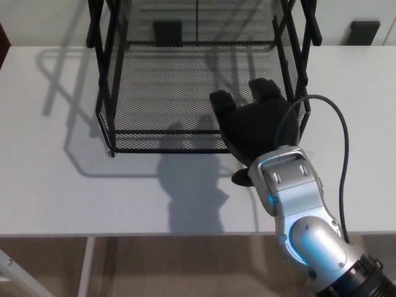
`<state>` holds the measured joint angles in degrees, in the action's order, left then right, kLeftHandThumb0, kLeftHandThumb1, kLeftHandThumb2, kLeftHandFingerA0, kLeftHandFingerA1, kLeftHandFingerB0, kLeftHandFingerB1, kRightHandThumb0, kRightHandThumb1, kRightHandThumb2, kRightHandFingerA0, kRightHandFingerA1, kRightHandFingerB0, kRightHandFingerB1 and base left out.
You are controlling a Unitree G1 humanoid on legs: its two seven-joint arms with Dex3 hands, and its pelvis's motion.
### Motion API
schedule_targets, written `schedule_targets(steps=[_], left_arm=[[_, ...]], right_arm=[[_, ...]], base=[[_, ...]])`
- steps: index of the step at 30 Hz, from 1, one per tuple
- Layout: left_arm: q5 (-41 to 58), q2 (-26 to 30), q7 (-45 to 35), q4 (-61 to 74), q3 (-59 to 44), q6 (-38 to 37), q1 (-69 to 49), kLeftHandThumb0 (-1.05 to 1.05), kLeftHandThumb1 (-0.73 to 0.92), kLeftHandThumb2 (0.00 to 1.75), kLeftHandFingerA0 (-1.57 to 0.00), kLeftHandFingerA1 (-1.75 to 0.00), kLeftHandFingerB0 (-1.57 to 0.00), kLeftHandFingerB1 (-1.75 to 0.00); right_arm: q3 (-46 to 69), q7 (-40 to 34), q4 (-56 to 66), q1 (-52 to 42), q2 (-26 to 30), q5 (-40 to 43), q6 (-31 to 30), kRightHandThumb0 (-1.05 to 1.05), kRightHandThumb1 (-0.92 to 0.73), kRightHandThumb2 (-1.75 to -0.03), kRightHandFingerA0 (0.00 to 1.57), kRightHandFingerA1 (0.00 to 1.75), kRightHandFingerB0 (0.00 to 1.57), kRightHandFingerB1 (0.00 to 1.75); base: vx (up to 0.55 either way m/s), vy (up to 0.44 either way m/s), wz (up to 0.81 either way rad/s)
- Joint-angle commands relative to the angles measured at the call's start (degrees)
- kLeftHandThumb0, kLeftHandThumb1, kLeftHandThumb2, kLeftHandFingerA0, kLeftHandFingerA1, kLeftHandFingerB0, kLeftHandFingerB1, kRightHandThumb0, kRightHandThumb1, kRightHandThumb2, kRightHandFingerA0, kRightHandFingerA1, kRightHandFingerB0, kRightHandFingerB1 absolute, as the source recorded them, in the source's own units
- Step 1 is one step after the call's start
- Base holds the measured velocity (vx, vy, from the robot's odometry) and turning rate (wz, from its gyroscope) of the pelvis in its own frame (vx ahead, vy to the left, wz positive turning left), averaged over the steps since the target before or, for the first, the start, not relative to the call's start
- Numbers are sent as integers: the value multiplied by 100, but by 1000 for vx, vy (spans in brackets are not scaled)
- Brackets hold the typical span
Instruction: The robot walks towards a file tray kept in the middle of a desk and uses its right hand to grab a tray and pulls it out towards itself
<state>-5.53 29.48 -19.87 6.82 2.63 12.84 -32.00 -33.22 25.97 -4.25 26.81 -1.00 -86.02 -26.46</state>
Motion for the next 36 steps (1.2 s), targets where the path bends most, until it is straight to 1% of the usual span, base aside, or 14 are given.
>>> schedule_targets(steps=[1,9,12,13,14,21,22,23,26,28,29,31,35,36], left_arm=[[-22,44,-88,4,-37,-124,30,-38,66,60,-54,-40,-35,-33],[-108,109,-92,-79,-21,-409,-20,-40,66,59,-55,-40,-35,-33],[-212,132,-59,-93,29,-357,46,-43,65,59,-56,-39,-35,-33],[-200,125,-61,-64,16,-334,44,-42,65,59,-56,-39,-36,-33],[-184,116,-70,-42,4,-294,45,-41,65,59,-56,-39,-36,-33],[-124,81,-130,-107,-13,-280,62,-48,53,81,-49,-52,-30,-45],[-132,97,-134,-131,-14,-335,54,-41,64,59,-58,-40,-37,-34],[-131,84,-131,-128,-6,-342,50,-48,54,80,-51,-52,-31,-45],[-140,109,-153,-188,-16,-398,85,-49,54,81,-52,-53,-31,-45],[-162,123,-169,-124,-4,-327,80,-42,64,59,-58,-39,-37,-33],[-182,141,-181,-99,4,-304,82,-48,54,82,-49,-52,-30,-45],[-184,136,-179,-102,5,-327,66,-42,65,59,-58,-40,-37,-33],[-197,148,-194,-99,7,-351,51,-48,55,80,-52,-53,-30,-44],[-199,152,-201,-80,6,-325,47,-48,55,80,-51,-52,-31,-45]], right_arm=[[1,28,-86,-130,20,192,-119,-78,-50,-58,0,31,8,26],[14,-271,-45,-549,5,525,-85,-75,-43,-54,0,31,9,26],[-40,-249,-36,-673,86,479,-96,-63,-36,-82,2,17,5,25],[-60,-262,-34,-689,122,457,-81,-81,-46,-58,0,32,8,26],[-78,-260,-17,-710,157,442,-64,-62,-33,-82,4,20,4,25],[-136,-297,477,-1185,358,555,11,-78,-46,-56,0,34,8,26],[-157,-259,651,-1297,373,538,4,-78,-47,-55,0,34,8,26],[-169,-231,761,-1358,398,517,9,-63,-36,-82,5,25,5,27],[-297,-131,1227,-1582,485,378,64,-65,-38,-82,3,19,6,25],[-371,-133,1499,-1733,525,336,94,-61,-35,-81,4,23,5,29],[-422,-108,1672,-1824,532,323,113,-62,-36,-80,2,21,4,27],[-488,-58,1848,-1927,541,265,126,-60,-33,-79,0,21,1,27],[-691,29,2236,-2140,565,66,191,-62,-35,-81,3,21,3,23],[-715,7,2288,-2182,569,48,203,-74,-45,-54,0,35,6,28]], base=[[0,0,0],[0,0,0],[0,0,0],[0,0,0],[0,0,0],[0,0,0],[0,0,0],[0,0,0],[0,0,0],[0,0,0],[0,0,0],[0,0,0],[0,0,0],[0,0,0]])
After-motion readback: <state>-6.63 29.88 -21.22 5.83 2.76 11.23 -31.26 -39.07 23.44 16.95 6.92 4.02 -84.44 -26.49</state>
